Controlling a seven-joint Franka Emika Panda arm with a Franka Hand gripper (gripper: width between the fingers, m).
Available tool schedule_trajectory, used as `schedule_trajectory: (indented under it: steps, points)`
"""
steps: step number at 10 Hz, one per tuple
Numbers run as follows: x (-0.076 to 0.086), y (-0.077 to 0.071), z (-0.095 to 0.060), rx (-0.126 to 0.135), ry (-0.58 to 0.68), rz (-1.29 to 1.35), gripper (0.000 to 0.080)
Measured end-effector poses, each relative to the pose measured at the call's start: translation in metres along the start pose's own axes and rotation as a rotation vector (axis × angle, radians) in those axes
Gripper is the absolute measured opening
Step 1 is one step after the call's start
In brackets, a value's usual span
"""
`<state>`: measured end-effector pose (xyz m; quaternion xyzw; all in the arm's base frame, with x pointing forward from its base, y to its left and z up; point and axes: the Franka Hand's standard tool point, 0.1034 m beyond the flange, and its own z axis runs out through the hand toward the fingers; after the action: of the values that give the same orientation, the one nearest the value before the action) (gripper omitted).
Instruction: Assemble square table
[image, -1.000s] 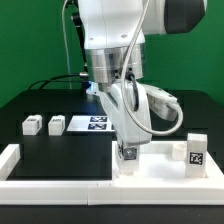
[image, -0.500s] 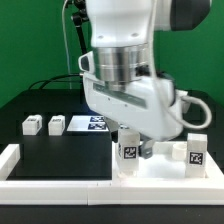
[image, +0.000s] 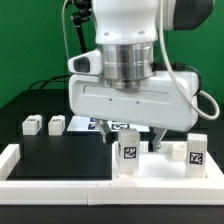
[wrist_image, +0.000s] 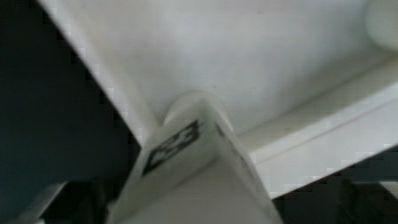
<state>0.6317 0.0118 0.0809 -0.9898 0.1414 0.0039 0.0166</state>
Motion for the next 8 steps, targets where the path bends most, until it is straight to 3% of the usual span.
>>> schedule_trajectory:
  steps: [3,4,5,6,7,8]
  points:
    - [0.0066,0.009,0.0014,-0.011,0.07,-0.361,0.0649]
    - [0.0064,0.0081,0.0014,-0.01,0.069,-0.362,0.0649]
    - [0.0062,0.0075,0.0015,-0.009,0.069,-0.333,0.056]
    - [0.0063,0.0077,0.0015,-0.008,0.069,-0.309,0.056]
    - [0.0061,0.0073,0.0016,-0.005,0.069,-0.23,0.0353]
    - [0.006,0.0072,0.0018,-0.002,0.069,-0.164,0.029]
